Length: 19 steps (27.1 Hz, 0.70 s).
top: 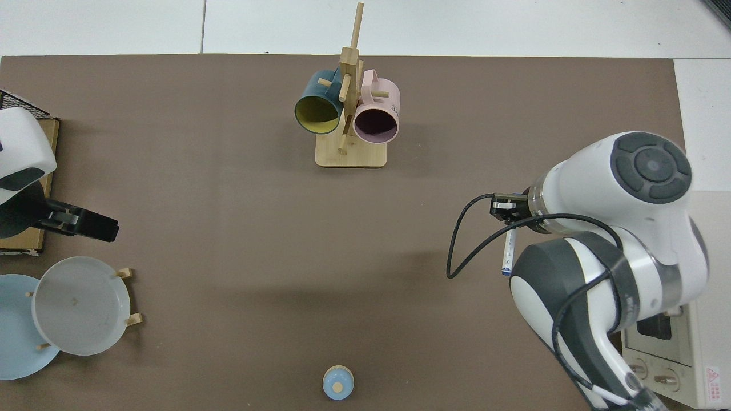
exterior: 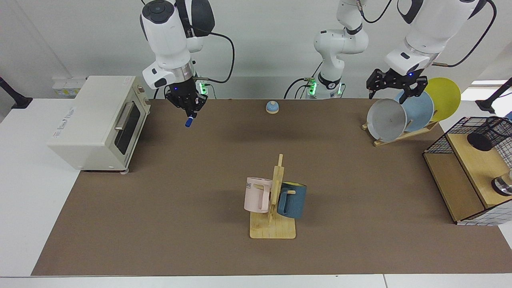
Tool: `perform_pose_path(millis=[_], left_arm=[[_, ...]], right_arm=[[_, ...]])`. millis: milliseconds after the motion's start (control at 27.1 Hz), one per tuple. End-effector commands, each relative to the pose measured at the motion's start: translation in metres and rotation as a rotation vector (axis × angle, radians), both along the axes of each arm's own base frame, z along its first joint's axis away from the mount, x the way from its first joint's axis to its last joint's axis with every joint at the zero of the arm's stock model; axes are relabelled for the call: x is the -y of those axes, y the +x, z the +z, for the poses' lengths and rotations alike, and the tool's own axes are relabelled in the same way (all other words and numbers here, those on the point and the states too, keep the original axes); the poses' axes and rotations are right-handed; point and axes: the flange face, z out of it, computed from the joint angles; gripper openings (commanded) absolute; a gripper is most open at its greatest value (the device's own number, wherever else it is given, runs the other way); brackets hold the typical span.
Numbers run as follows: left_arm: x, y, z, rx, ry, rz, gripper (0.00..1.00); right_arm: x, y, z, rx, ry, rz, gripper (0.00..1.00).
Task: Put markers into pen holder
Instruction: 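Lower the right gripper over the white marker and close on it, then lift the marker with the right gripper while the left gripper reaches in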
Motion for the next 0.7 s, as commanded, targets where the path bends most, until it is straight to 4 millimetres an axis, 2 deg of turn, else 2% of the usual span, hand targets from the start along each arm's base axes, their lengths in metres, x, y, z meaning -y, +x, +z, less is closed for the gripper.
perform_pose_path(millis=[0,258,442,663], left_arm=[[0.002,-0.005,0.002,-0.005,-0.002,-0.015,1.0],[0.008,0.0,0.004,0.037,-0.006,-0.041,0.97],[0.01,0.001,0.005,0.044,-0.019,-0.226,0.96],[0.012,0.0,0.004,0.039,-0.056,-0.479,0.96]], right_arm=[[-0.008,-0.003,0.014,-0.005,0.025,-0.08,0.0],[-0.035,-0.007,0.014,0.007,0.033,-0.322,0.0],[-0.07,-0.013,0.02,0.021,0.108,-0.527,0.0],[-0.101,-0.023,0.018,0.002,0.123,-0.739,0.0]])
